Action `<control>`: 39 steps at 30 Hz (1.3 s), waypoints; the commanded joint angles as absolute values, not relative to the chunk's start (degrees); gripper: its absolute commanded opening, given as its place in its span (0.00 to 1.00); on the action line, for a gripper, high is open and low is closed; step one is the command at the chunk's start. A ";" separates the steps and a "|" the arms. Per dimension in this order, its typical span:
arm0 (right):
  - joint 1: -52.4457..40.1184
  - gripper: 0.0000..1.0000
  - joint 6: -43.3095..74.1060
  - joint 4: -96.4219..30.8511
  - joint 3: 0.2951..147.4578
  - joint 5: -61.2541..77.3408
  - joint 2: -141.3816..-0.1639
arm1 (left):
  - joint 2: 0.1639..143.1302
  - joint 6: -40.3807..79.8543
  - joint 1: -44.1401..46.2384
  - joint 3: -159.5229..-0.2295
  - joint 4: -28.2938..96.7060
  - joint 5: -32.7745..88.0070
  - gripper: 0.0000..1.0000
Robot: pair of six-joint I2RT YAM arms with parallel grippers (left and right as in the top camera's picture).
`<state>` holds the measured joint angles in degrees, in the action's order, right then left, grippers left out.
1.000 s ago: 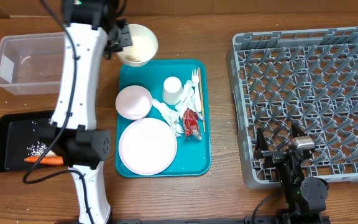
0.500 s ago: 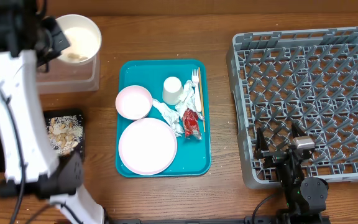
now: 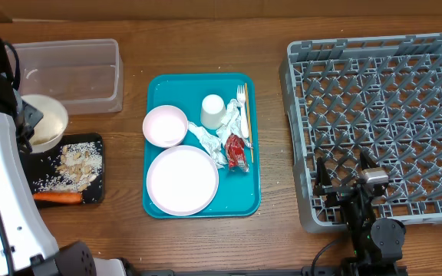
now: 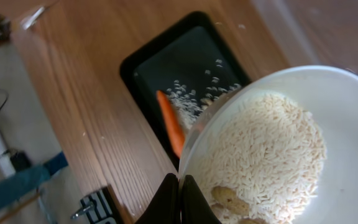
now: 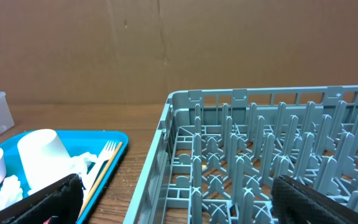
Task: Sort waste into correct bins and load items into the dishwasher rack
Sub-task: 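Carry the rice bowl left and tip the rice onto the black tray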
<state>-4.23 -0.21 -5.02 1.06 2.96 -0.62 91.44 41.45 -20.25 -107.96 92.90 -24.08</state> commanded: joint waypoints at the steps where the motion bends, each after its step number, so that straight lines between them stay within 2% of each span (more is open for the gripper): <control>1: -4.54 1.00 -0.01 -4.62 0.47 2.59 -0.16 | 91.33 47.72 -22.17 -102.41 90.26 -31.68 0.04; 9: -4.54 1.00 -0.01 -4.62 0.47 2.59 -0.16 | 91.50 59.31 -22.09 -86.17 85.71 -50.43 0.04; 16: -4.54 1.00 -0.01 -4.62 0.47 2.59 -0.16 | 91.66 58.50 -22.11 -75.35 80.27 -61.04 0.04; 18: -4.54 1.00 -0.01 -4.62 0.47 2.57 -0.16 | 92.16 56.25 -22.11 -71.99 78.02 -65.82 0.04; 29: -4.54 1.00 -0.01 -4.62 0.47 2.59 -0.16 | 101.89 44.18 -21.04 -68.20 73.10 -73.54 0.04; 39: -4.54 1.00 -0.01 -4.62 0.47 2.59 -0.16 | 107.90 21.45 -18.31 -68.20 60.58 -88.25 0.04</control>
<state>-4.23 -0.21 -4.99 1.06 2.94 -0.62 106.65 31.18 -18.52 -68.18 62.70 -79.42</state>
